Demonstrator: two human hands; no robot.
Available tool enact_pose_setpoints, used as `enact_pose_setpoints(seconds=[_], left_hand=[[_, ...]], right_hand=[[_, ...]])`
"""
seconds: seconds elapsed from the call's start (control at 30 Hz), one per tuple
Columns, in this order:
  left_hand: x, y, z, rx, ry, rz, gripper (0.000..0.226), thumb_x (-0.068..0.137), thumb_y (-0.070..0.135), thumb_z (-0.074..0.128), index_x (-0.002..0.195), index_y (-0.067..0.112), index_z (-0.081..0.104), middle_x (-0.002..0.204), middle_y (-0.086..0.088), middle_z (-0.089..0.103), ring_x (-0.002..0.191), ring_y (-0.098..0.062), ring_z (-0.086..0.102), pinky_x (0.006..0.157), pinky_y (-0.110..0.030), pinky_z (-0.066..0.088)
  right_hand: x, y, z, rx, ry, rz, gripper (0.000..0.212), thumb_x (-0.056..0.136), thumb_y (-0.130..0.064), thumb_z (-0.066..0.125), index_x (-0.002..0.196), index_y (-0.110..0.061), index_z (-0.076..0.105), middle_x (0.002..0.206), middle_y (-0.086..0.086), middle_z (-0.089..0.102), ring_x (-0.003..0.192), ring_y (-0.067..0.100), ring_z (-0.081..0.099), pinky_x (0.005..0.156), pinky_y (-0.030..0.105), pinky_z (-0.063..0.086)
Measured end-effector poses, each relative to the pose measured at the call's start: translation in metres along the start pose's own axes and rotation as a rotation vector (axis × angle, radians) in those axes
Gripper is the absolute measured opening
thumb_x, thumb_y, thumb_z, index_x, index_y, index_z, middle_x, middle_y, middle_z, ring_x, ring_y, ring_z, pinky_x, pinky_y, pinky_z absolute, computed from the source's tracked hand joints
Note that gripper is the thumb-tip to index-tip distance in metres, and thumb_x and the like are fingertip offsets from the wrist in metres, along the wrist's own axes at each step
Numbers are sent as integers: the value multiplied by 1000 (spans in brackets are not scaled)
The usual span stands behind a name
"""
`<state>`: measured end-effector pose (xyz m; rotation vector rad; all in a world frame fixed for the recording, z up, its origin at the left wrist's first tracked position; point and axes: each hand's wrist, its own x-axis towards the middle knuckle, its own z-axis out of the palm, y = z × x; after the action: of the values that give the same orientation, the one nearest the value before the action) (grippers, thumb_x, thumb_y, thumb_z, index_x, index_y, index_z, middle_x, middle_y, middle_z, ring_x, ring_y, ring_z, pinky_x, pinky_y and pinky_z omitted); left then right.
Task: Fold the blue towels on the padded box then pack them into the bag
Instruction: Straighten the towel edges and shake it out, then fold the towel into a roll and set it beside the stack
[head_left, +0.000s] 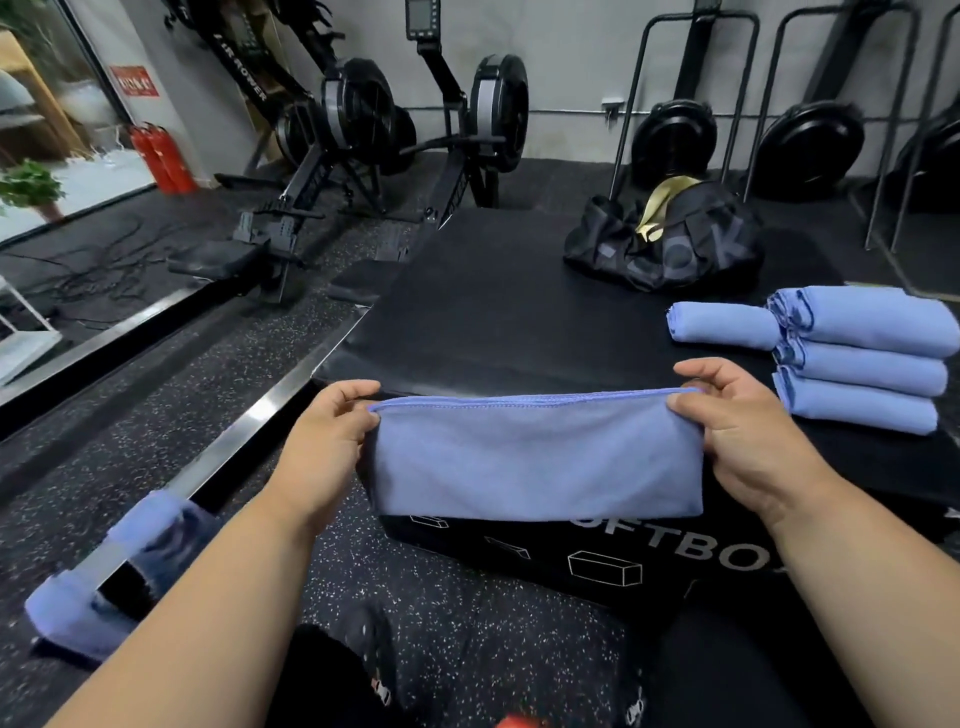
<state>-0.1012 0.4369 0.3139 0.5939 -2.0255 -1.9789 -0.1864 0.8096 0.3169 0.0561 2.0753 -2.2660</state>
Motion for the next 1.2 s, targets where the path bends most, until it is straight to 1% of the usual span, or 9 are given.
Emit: enact_pose_setpoints(seconds=[0.13, 0.3, 0.4, 0.5, 0.63, 0.77, 0.87, 1.07, 1.2], left_hand=[[33, 3, 17, -116, -28, -50, 34, 96, -3, 56, 115, 21, 67, 103, -3, 72, 82, -17, 60, 72, -31, 45], [76, 3, 45, -242, -12, -109, 32, 96, -3, 55, 118, 17, 66, 91, -8, 67, 69, -16, 56, 62, -28, 43], [96, -13, 64, -255, 53, -114, 31, 94, -6, 55, 114, 14, 67, 88, -9, 70, 62, -15, 56, 56, -26, 47], [110, -41, 72, 16, 140, -77, 30, 92, 4, 61, 105, 29, 71, 94, 7, 78, 74, -13, 69, 73, -32, 55], [125, -62, 61, 306, 165, -72, 29, 91, 11, 66, 103, 37, 68, 90, 13, 74, 78, -4, 68, 69, -26, 49], [143, -60, 53, 416, 127, -70, 28, 89, 20, 68, 110, 38, 62, 82, 7, 69, 67, -5, 64, 66, -30, 47], [150, -56, 56, 558, 139, -63, 15, 88, 46, 70, 100, 39, 64, 78, 11, 69, 68, 0, 63, 64, -29, 46], [163, -54, 56, 696, 117, -70, 21, 93, 50, 66, 82, 31, 65, 69, 21, 66, 64, -6, 63, 59, -31, 44], [170, -57, 53, 668, 100, -116, 23, 92, 48, 69, 79, 29, 66, 69, 24, 66, 65, -7, 63, 59, -30, 44]], right_hand=[[56, -24, 5, -160, 43, -75, 33, 90, 2, 70, 98, -30, 72, 83, -3, 55, 70, 10, 50, 67, 28, 42], [156, -72, 42, -342, 91, -270, 27, 87, 0, 71, 98, -25, 69, 77, -8, 55, 64, 3, 50, 63, 15, 42], [227, -83, 81, -557, 46, -383, 26, 85, -5, 71, 92, -30, 67, 81, -9, 56, 70, 5, 52, 69, 18, 44], [283, -62, 114, -771, 30, -374, 22, 88, -19, 73, 108, -28, 68, 101, -4, 60, 90, 12, 58, 86, 29, 49], [288, -1, 154, -1055, -158, -417, 34, 97, -32, 67, 130, -27, 65, 125, -2, 58, 111, 20, 61, 101, 35, 47], [243, 75, 185, -1213, -489, -390, 55, 102, -51, 55, 154, -35, 48, 164, -4, 41, 153, 16, 32, 126, 43, 24], [228, 102, 190, -1387, -493, -396, 69, 102, -65, 41, 164, -40, 26, 175, -4, 14, 162, 20, 8, 131, 47, 1], [255, 86, 188, -1388, -635, -362, 73, 99, -71, 43, 163, -50, 16, 176, -9, 6, 162, 16, -2, 130, 48, -3], [294, 77, 177, -1381, -553, -258, 71, 100, -70, 43, 164, -49, 18, 176, -8, 8, 162, 13, -2, 131, 47, -2]])
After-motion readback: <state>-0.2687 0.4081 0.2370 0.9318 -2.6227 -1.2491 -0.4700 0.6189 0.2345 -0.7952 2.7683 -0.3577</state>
